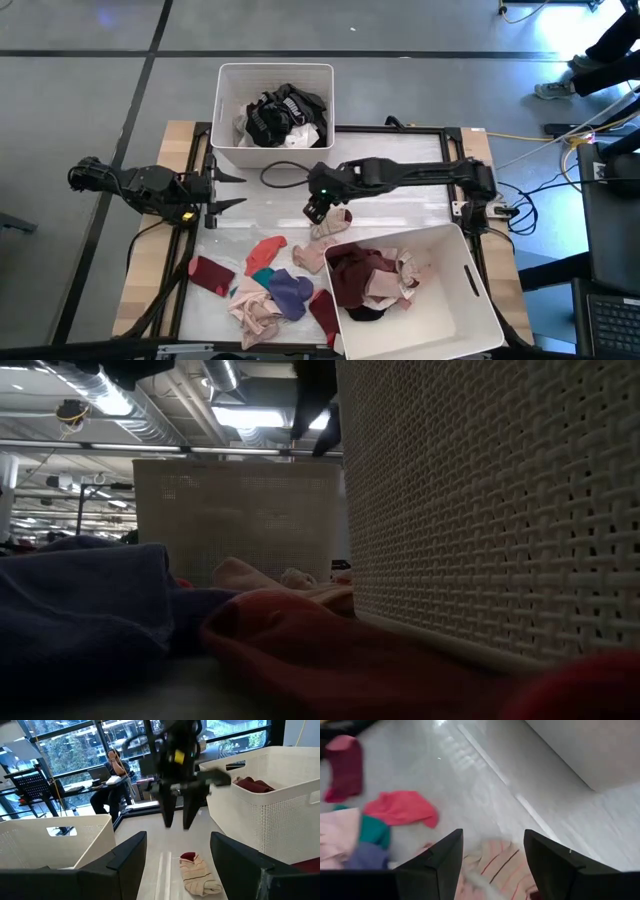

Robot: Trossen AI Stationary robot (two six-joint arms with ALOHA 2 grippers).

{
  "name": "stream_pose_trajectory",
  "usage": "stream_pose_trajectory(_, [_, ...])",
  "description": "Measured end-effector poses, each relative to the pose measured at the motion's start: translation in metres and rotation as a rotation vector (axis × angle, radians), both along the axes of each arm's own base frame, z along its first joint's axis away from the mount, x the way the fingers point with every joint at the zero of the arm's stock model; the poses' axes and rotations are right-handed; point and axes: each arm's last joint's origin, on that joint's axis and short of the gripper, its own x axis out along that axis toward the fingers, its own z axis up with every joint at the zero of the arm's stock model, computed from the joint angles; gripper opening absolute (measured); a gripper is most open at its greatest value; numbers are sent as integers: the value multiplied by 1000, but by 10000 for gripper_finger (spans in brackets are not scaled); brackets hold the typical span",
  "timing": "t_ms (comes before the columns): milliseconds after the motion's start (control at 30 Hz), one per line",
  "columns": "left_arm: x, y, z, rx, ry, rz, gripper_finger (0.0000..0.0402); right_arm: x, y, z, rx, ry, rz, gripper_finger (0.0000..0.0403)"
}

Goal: Sort clothes

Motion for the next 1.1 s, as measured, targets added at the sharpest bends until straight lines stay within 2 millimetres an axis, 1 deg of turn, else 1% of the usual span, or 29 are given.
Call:
stream_pose_trajectory(167, [0, 0, 0, -2, 0, 0, 210, 19, -3, -34, 0, 71, 27, 209])
stream_pose_trajectory(333, [0, 0, 0, 1, 3, 0, 210, 31, -2, -65, 40, 140, 58, 209])
stream_pose_trajectory(500, [0, 0, 0, 1, 4, 0, 210, 38, -1, -87, 74, 190, 76, 209])
stream_pose_trajectory(767, [0, 0, 0, 1, 4, 0, 210, 44, 1, -114, 116, 250, 95, 209])
stream_pose_trajectory(1067, [0, 0, 0, 1, 5, 0, 210, 47, 1, -127, 131, 281, 100, 209])
stream_pose_trajectory(1100, [0, 0, 0, 1, 5, 0, 210, 48, 1, -131, 131, 292, 99, 209])
